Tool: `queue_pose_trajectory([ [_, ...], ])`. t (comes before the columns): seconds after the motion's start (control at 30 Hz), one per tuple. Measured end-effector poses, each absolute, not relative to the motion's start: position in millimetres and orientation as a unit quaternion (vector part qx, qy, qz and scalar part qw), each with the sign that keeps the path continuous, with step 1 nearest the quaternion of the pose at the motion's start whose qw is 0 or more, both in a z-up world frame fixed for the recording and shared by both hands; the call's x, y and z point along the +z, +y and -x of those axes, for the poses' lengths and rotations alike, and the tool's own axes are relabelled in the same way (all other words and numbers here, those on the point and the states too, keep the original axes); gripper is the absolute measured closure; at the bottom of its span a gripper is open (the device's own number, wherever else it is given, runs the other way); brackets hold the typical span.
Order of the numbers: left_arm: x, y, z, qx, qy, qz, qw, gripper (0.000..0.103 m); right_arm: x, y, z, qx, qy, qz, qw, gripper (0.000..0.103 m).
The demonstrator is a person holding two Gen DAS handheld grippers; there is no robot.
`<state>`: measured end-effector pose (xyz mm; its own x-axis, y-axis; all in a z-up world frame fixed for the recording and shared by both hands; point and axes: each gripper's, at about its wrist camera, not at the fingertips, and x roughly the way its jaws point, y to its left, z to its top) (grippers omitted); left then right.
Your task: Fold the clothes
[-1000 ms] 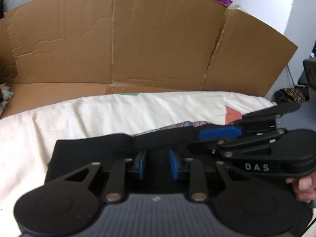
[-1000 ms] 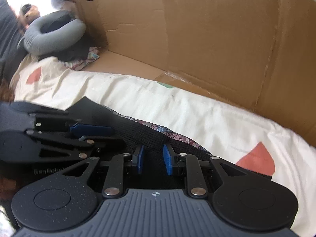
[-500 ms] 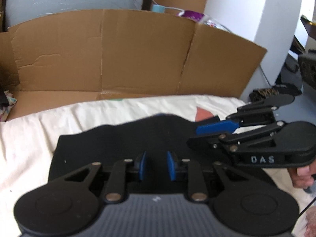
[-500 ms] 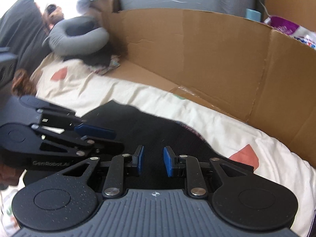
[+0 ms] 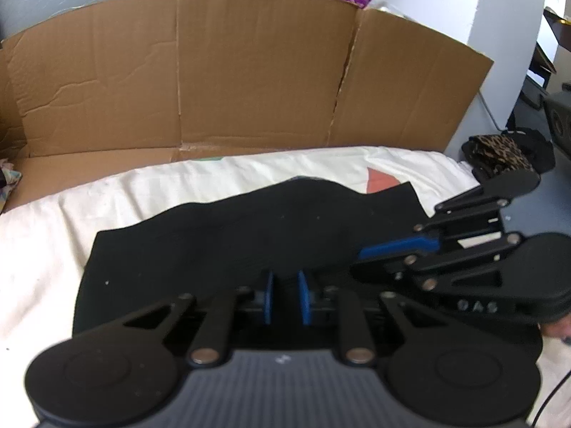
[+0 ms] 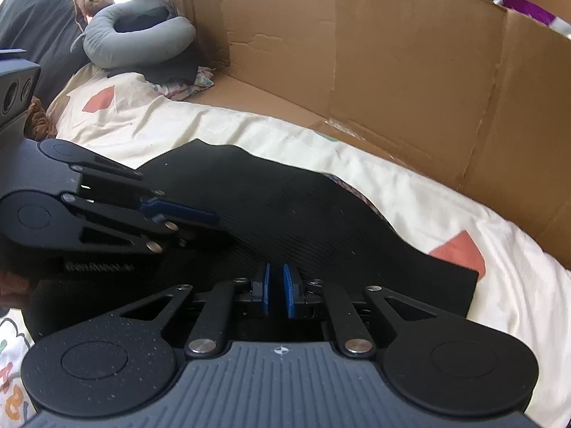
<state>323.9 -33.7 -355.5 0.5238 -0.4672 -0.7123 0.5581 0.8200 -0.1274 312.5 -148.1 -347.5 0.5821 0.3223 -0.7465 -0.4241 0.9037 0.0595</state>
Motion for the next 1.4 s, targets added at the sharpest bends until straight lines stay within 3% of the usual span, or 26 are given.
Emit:
queue_pose_trajectory([
  [0.17,-352.7,-22.8,-318.4,-0.288,0.389,-0.07,0.872,0.097,-348.4,-157.6,-300.3,0.208,0.408,0.073,0.886,0.09],
  [0.4,-324.5,-5.2,-313.4,-0.266,0.381,-0.043,0.884,0.095,-325.7,-175.6,-285.8,0.205,0.402,0.045,0.891,0.088],
  [0.5,-320.9,-7.9,-307.4,-0.275,0.391,-0.013,0.878,0.091,-317.7,-173.2,-279.6,0.211,0.395,0.042,0.893,0.081],
  [0.57,-321.6,-14.4,-301.1,-0.286,0.392,-0.006,0.874,0.091,-318.4,-165.1,-273.9,0.222,0.39,0.05,0.892,0.072],
  [0.83,-349.4,-34.4,-293.3,-0.305,0.407,-0.05,0.86,0.091,-347.4,-136.0,-256.6,0.251,0.402,0.102,0.874,0.072],
  [0.97,-354.4,-24.7,-297.7,-0.3,0.414,-0.055,0.858,0.1,-347.8,-141.5,-254.3,0.253,0.402,0.112,0.873,0.072],
  [1.27,-347.7,8.3,-285.0,-0.274,0.429,-0.058,0.859,0.1,-340.5,-176.6,-244.8,0.227,0.421,0.076,0.875,0.072],
  [1.4,-333.2,25.7,-275.8,-0.24,0.422,-0.041,0.873,0.093,-325.7,-182.9,-234.6,0.22,0.411,0.05,0.883,0.072],
])
